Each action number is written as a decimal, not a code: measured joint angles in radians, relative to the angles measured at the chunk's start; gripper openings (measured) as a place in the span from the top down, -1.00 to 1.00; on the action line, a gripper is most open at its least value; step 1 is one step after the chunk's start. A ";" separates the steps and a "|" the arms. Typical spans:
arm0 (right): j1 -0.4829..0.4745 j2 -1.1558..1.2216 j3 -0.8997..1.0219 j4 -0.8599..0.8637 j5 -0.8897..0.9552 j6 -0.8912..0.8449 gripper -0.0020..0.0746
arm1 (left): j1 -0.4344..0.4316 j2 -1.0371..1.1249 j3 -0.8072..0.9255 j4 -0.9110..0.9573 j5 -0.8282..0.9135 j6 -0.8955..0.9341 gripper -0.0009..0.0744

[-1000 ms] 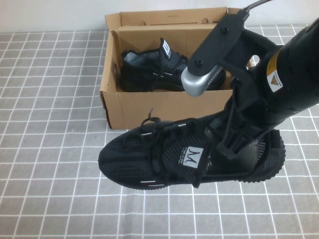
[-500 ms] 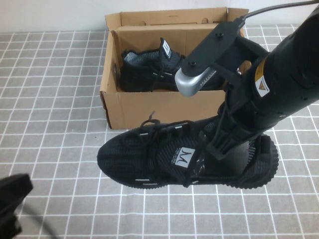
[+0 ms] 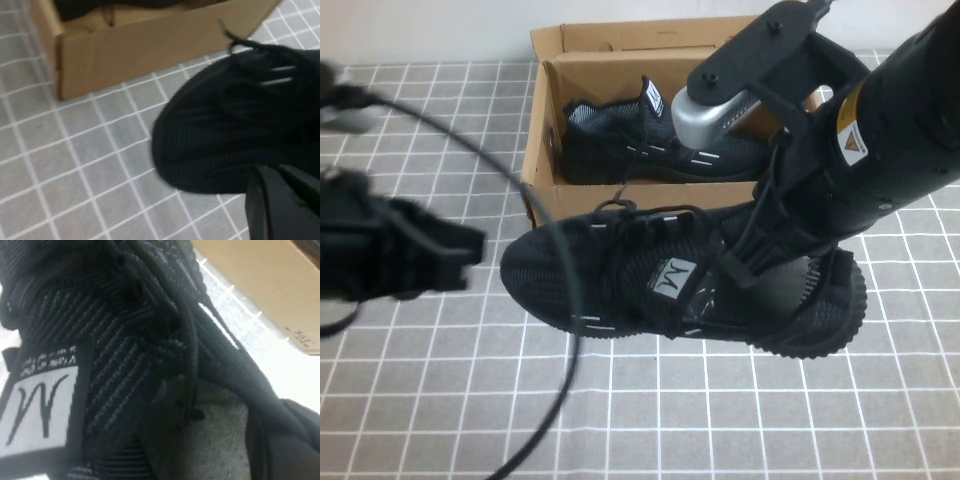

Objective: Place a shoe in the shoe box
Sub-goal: Hand over the shoe, then place the shoe in the shoe box

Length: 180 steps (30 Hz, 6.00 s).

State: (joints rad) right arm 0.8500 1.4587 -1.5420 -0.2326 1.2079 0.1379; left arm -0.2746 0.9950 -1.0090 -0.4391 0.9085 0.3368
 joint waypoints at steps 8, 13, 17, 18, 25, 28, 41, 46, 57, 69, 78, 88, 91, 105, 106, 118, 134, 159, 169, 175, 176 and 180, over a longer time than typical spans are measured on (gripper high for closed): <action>-0.006 0.014 -0.002 -0.077 -0.007 0.099 0.97 | -0.287 0.148 -0.133 0.224 -0.012 -0.151 0.98; -0.040 0.059 -0.017 -0.078 -0.017 0.128 0.97 | -0.444 0.167 -0.156 0.367 -0.008 -0.257 0.98; -0.051 0.073 -0.040 -0.073 -0.024 0.130 0.97 | -0.535 0.169 -0.159 0.403 -0.010 -0.310 0.98; -0.051 0.073 -0.044 -0.073 -0.026 0.130 0.97 | -0.554 0.173 -0.159 0.423 -0.013 -0.337 0.98; -0.051 0.074 -0.059 -0.069 -0.034 0.131 0.97 | -0.628 0.220 -0.159 0.598 -0.064 -0.423 0.98; -0.051 0.074 -0.059 -0.069 -0.034 0.131 0.97 | -0.643 0.227 -0.163 0.645 -0.081 -0.429 0.96; -0.051 0.074 -0.059 -0.069 -0.036 0.134 0.97 | -0.650 0.248 -0.218 0.676 -0.142 -0.431 -0.06; -0.051 0.074 -0.059 -0.069 -0.036 0.134 0.97 | -0.652 0.282 -0.218 0.695 -0.144 -0.431 -0.09; -0.051 0.079 -0.059 -0.067 -0.038 0.134 0.97 | -0.652 0.322 -0.218 0.744 -0.209 -0.431 -0.10; -0.051 0.081 -0.059 -0.065 -0.038 0.134 0.97 | -0.652 0.374 -0.218 0.888 -0.186 -0.590 -0.10; -0.051 0.081 -0.059 -0.063 -0.038 0.136 0.97 | -0.652 0.374 -0.218 0.929 -0.184 -0.651 0.06; -0.051 0.081 -0.059 -0.047 -0.038 0.136 0.97 | -0.652 0.374 -0.218 0.924 -0.206 -0.654 0.49; -0.051 0.081 -0.059 -0.045 -0.038 0.136 0.97 | -0.652 0.374 -0.218 0.924 -0.206 -0.654 0.72; -0.051 0.081 -0.059 -0.039 -0.018 0.105 0.90 | -0.652 0.374 -0.218 0.914 -0.195 -0.676 0.97; -0.051 0.081 -0.060 -0.035 -0.015 0.101 0.84 | -0.652 0.376 -0.218 0.912 -0.195 -0.684 0.97; -0.051 0.081 -0.066 -0.035 0.008 0.099 0.13 | -0.652 0.378 -0.218 0.899 -0.174 -0.699 0.98; -0.051 -0.050 -0.087 0.000 0.045 0.097 0.11 | -0.652 0.385 -0.298 0.897 -0.109 -0.700 0.98; -0.221 -0.177 -0.005 -0.142 0.052 0.189 0.98 | -0.612 0.600 -0.648 0.903 -0.003 -0.685 0.98; -0.352 -0.297 0.105 -0.127 0.052 0.191 0.99 | -0.475 0.760 -0.812 0.811 -0.045 -0.657 0.98; -0.377 -0.344 0.160 -0.127 0.052 0.191 0.99 | -0.442 0.839 -0.865 0.788 -0.082 -0.643 0.98; -0.377 -0.346 0.170 -0.127 0.052 0.191 0.99 | -0.441 0.850 -0.872 0.786 -0.085 -0.643 0.98; -0.377 -0.348 0.214 -0.120 0.052 0.191 0.99 | -0.425 0.874 -0.887 0.774 -0.126 -0.643 0.98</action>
State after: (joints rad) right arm 0.4730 1.1108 -1.3282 -0.3529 1.2602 0.3285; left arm -0.7001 1.8691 -1.8963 0.3346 0.7825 -0.3067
